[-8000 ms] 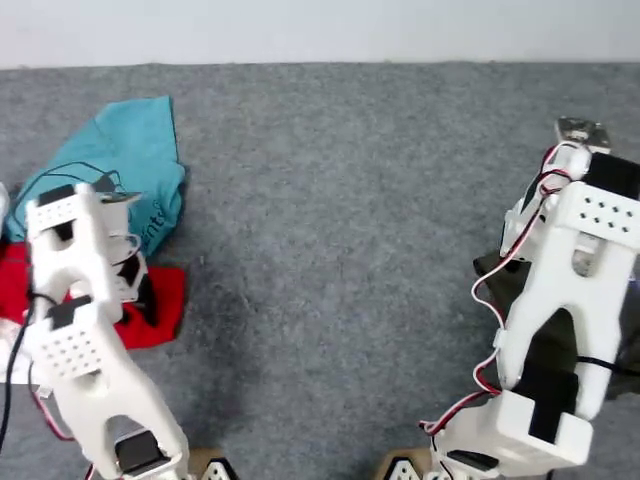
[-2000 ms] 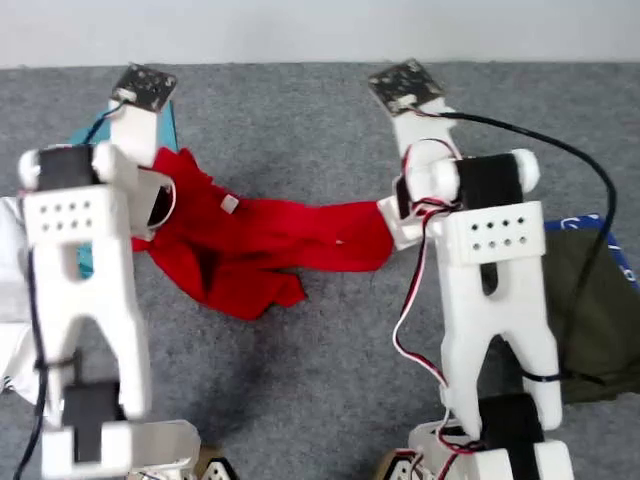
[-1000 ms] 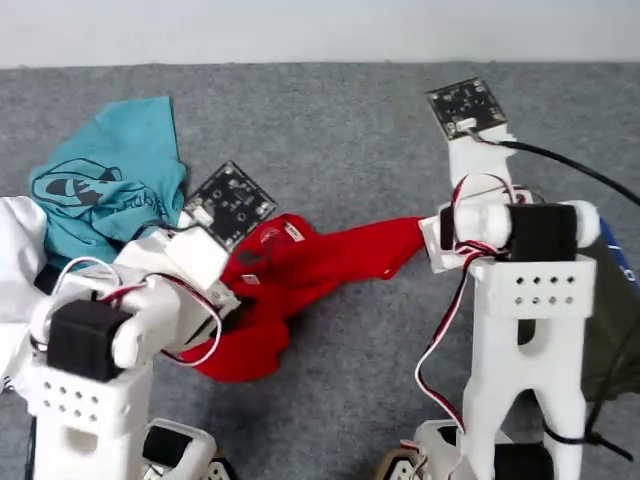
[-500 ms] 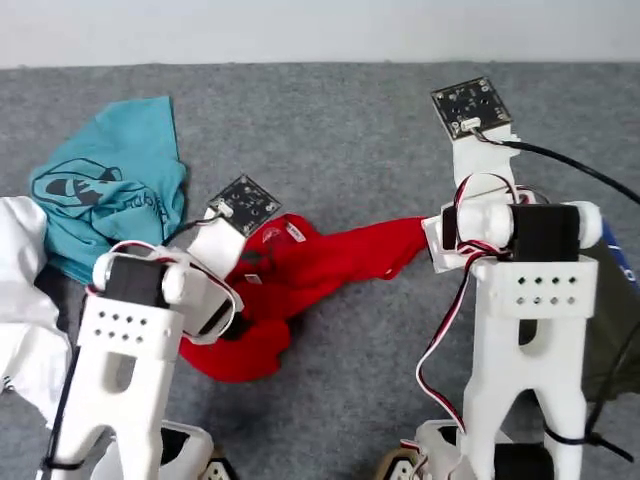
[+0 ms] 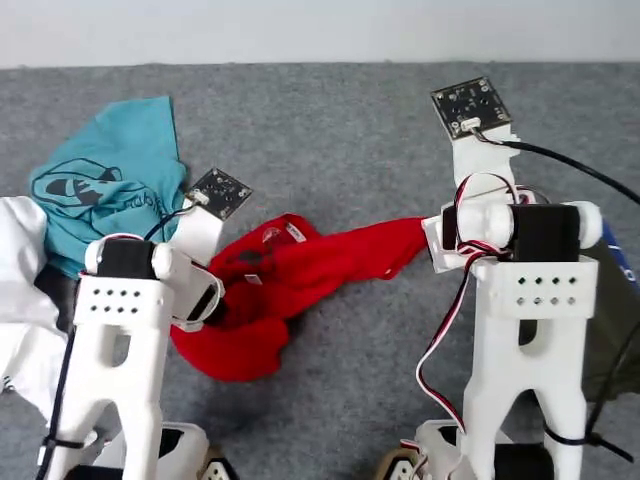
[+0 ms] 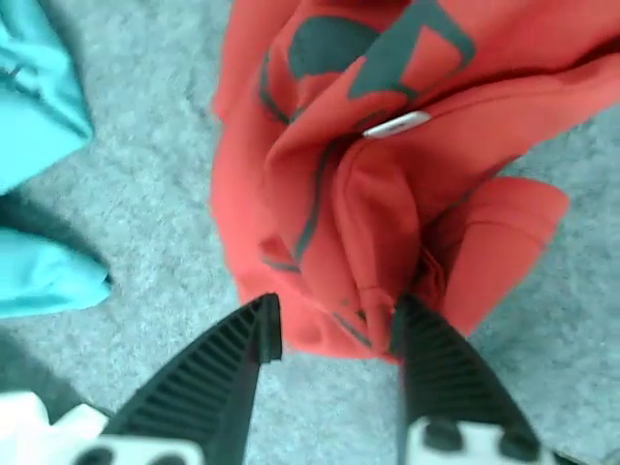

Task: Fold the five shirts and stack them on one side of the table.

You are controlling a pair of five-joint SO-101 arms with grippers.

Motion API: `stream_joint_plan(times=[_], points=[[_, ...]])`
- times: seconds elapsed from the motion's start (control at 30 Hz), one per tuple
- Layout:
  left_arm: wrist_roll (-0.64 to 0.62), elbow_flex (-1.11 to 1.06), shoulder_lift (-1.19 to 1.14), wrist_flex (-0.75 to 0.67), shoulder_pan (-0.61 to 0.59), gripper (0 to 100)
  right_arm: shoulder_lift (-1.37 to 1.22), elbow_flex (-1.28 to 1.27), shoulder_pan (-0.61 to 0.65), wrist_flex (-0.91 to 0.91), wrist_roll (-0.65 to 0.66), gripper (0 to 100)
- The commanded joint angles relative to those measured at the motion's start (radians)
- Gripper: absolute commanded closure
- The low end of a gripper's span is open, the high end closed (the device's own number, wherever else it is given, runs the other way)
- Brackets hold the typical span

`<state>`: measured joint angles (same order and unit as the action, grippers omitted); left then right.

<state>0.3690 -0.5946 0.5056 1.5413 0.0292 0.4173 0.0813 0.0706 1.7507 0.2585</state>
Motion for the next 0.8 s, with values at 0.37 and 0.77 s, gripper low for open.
stream_joint_plan(times=[0.37,0.77], points=[[0.005,-0.024,-0.009,-0.020,0.092,82,0.031,0.003,-0.019,0.012,0.011,98.8],[0.006,-0.051,-0.009,-0.021,0.097,97,0.031,0.003,-0.019,0.012,0.011,98.8]])
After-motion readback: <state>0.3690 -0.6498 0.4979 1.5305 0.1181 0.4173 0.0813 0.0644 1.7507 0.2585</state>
